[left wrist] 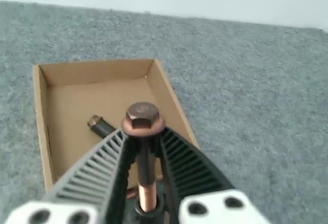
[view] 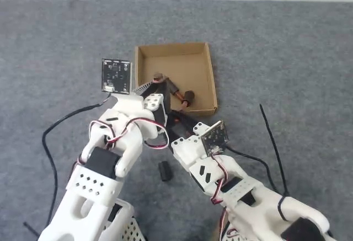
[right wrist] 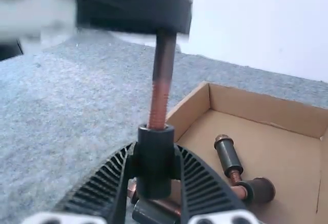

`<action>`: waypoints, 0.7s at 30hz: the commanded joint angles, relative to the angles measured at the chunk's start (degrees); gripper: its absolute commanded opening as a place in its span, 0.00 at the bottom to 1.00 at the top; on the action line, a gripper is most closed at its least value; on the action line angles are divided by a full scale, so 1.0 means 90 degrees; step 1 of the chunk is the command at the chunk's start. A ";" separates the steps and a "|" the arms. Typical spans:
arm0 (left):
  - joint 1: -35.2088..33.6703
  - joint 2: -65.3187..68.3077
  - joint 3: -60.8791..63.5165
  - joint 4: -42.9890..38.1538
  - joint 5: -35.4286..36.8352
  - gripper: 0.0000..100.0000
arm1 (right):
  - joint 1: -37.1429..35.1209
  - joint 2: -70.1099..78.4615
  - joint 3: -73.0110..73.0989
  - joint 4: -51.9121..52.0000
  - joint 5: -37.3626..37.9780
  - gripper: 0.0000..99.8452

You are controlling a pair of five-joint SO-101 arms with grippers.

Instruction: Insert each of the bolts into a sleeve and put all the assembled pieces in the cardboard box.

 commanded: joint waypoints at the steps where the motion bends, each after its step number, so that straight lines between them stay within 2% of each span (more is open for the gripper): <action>1: -0.0049 -0.0186 0.0132 -0.0020 0.0039 0.01 | 0.0112 -0.0317 0.0049 -0.0044 0.0332 0.01; 11: -0.0049 -0.0205 0.0493 0.0000 0.0059 0.01 | 0.0542 -0.0327 0.0049 -0.0132 0.0381 0.01; 21: -0.0029 -0.0215 0.1099 -0.0020 0.0039 0.01 | 0.0562 -0.0327 0.0117 -0.0484 0.0361 0.01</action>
